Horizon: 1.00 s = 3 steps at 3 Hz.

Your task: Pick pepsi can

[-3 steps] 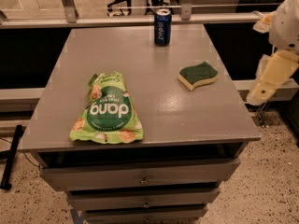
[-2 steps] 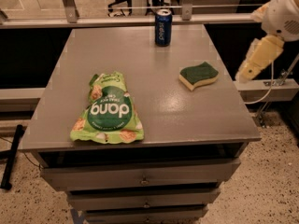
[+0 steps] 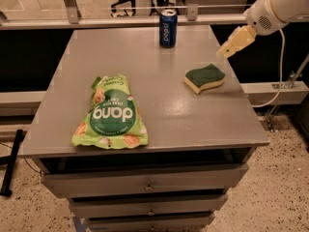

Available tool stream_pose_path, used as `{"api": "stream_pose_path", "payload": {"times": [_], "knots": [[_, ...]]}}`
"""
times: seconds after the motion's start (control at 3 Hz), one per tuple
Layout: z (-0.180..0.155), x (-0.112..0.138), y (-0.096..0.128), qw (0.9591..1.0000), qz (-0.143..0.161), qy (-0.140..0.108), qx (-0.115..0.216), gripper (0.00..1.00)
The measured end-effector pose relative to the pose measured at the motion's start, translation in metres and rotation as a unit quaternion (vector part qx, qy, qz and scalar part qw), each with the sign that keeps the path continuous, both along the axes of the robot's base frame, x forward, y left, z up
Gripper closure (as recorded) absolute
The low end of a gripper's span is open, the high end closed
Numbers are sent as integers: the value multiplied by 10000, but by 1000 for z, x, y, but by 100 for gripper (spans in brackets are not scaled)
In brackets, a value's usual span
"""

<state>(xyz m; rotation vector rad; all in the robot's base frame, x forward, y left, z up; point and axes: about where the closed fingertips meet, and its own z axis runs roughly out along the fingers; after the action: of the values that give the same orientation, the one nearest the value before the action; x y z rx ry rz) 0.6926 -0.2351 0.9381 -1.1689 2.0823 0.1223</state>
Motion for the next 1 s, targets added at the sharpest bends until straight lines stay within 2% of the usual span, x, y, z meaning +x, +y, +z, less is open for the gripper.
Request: {"api": "stream_pose_path", "payload": {"times": [0.33,0.67,1.0], "knots": [[0,0,0,10000,1,1,0,0],[-3,4,13,9991,105,-47,404,0],[-11,26,50,9945,274,-192,996,0]]}}
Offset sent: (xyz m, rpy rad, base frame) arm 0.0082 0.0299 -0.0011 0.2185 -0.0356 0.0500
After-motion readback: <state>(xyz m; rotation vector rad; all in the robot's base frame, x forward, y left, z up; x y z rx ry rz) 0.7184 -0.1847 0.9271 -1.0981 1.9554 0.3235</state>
